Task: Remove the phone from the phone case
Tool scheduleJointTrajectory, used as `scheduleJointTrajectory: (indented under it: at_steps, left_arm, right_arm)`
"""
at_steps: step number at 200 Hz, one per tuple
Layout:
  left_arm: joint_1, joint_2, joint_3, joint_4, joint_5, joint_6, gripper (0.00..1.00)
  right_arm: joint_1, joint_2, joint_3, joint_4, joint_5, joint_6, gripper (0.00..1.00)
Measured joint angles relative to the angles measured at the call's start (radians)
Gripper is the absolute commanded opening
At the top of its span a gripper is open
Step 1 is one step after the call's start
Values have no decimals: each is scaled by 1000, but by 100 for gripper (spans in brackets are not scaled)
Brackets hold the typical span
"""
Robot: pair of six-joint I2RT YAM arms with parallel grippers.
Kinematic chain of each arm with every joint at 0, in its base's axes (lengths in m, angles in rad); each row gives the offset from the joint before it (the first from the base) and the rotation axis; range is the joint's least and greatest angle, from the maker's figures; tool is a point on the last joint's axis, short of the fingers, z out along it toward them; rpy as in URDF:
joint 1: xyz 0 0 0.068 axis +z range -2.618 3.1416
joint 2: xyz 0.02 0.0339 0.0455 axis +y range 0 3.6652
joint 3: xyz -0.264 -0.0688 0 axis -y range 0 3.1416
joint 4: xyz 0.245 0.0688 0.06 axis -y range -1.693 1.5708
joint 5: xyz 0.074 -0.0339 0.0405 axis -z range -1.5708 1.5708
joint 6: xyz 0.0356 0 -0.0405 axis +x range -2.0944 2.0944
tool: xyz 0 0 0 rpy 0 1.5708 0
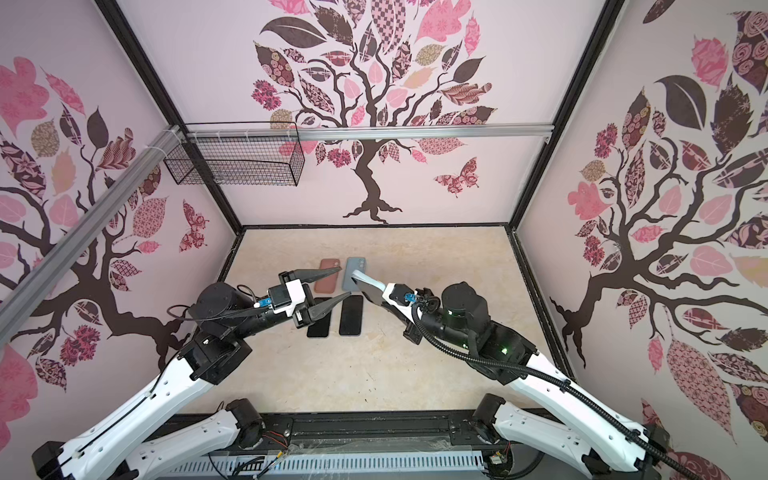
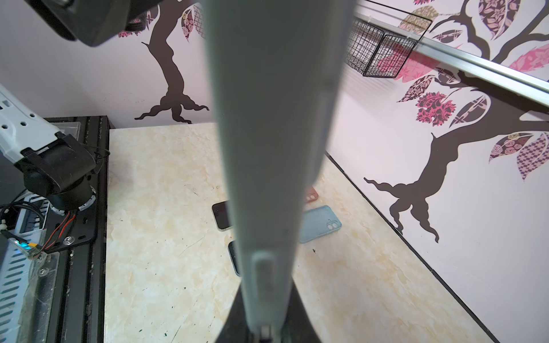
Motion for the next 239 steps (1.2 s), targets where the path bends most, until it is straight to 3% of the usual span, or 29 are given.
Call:
scheduleJointTrajectory:
  at_steps: [103, 239]
  left_arm:
    - [1, 34, 0, 1, 59, 5, 39]
    - [9, 50, 2, -49, 90, 32, 38]
  right_arm:
    - [0, 0, 0, 3, -14, 1, 0]
    - [-15, 0, 0, -45, -84, -4, 0]
